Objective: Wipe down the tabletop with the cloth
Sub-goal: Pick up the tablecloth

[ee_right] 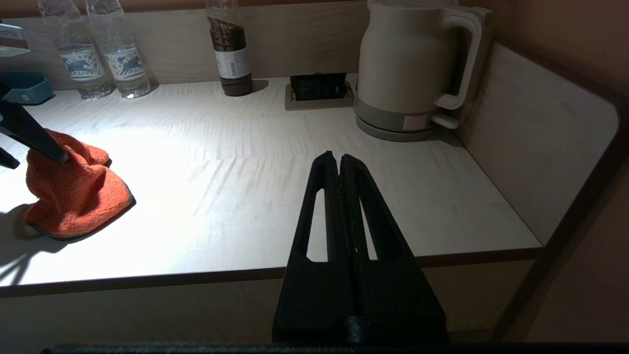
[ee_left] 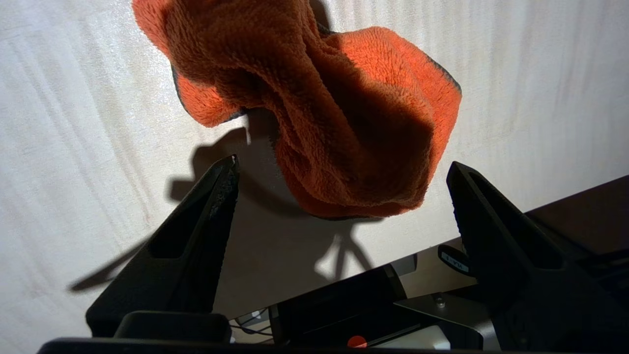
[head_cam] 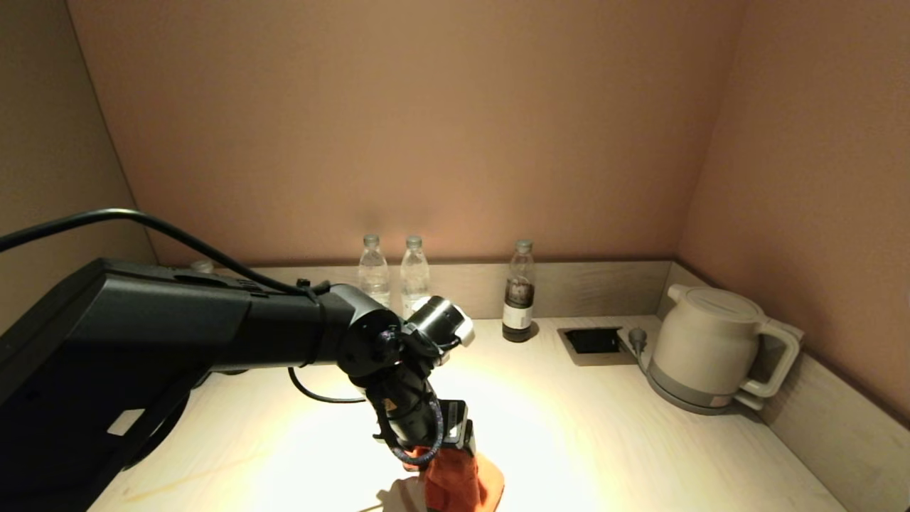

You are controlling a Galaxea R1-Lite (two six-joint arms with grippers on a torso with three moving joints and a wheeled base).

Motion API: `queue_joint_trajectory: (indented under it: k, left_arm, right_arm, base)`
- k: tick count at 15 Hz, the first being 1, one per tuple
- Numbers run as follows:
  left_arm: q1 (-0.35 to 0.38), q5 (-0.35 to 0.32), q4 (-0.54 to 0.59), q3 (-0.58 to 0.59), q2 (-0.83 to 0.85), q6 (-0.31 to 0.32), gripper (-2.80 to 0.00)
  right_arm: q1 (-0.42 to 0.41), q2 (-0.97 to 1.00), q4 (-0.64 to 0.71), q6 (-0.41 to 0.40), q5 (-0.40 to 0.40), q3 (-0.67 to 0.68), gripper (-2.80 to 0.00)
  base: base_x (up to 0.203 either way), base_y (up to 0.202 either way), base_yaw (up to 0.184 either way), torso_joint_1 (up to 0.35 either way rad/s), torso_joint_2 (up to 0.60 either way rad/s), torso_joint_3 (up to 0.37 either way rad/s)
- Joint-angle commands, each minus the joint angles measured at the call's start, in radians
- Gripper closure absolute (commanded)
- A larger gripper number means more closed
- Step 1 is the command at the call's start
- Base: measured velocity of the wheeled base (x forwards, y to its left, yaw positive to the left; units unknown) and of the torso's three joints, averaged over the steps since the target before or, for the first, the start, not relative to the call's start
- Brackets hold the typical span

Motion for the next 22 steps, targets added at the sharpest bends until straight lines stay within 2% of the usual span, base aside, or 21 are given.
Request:
queue_joint_trajectory:
  k: [1, 9, 10, 22]
  left_arm:
    - [0.000, 0.000, 0.015, -0.025, 0.033, -0.006, -2.80]
    - [0.000, 0.004, 0.046, -0.046, 0.055, -0.001, -2.80]
    - [0.000, 0.004, 0.058, -0.050, 0.055, 0.002, 0.00]
    - [-0.011, 0.002, 0.106, -0.041, 0.061, 0.006, 0.00]
  right_arm:
    - [0.000, 0.001, 0.000, 0.000, 0.000, 0.000, 0.00]
    - [0.000, 0.001, 0.000, 0.000, 0.000, 0.000, 0.00]
    - [0.000, 0.001, 0.000, 0.000, 0.000, 0.000, 0.00]
    - [0.000, 0.001, 0.000, 0.000, 0.000, 0.000, 0.00]
  base:
    - [0.000, 0.000, 0.000, 0.000, 0.00, 0.000]
    - [0.000, 0.000, 0.000, 0.000, 0.00, 0.000]
    - [0.000, 0.000, 0.000, 0.000, 0.00, 0.000]
    - [0.000, 0.000, 0.000, 0.000, 0.00, 0.000]
